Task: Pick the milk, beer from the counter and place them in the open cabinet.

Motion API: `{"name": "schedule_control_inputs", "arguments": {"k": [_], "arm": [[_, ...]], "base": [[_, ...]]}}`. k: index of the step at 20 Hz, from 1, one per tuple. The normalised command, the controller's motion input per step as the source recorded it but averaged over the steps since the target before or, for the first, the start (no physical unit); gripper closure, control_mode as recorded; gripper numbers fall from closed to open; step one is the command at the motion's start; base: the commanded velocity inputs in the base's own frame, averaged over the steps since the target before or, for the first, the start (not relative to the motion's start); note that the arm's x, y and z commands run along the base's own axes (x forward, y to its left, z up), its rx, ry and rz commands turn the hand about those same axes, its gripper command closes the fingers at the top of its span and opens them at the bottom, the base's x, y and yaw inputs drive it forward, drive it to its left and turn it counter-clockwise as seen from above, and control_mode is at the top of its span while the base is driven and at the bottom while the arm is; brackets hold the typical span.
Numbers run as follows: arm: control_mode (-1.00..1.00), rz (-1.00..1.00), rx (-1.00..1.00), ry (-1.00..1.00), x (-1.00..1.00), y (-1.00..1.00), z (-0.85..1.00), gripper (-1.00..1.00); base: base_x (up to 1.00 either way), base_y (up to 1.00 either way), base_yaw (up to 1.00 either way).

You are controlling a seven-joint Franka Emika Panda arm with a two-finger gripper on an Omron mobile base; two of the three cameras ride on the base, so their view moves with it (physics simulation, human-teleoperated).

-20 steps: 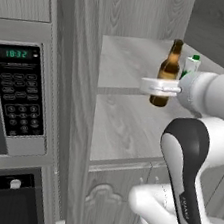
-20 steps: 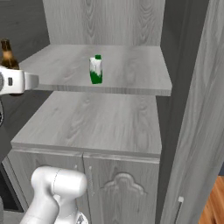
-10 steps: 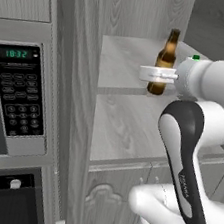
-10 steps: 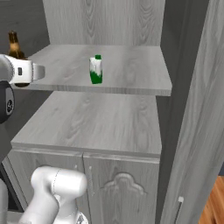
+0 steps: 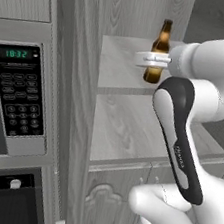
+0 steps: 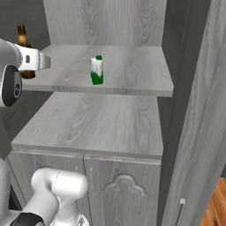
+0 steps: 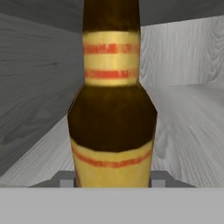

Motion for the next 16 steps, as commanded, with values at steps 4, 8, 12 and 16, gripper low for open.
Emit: {"name": "schedule_control_inputs", "arguments": {"k": [4, 8, 12, 16], "arm": [[-1.00, 0.00, -0.01, 0.01, 0.43, 0.09, -0.20, 1.00], [-1.00, 0.00, -0.03, 0.00, 0.37, 0.11, -0.28, 1.00], [-1.00, 0.00, -0.04, 0.00, 0.36, 0.08, -0.19, 1.00], [-1.00, 0.00, -0.03, -0.02, 0.41, 0.02, -0.01, 1.00]], "base": [[0.00, 0.00, 0.00], [0.00, 0.00, 0.00], [0.00, 0.00, 0.00], [0.00, 0.00, 0.00]]}}
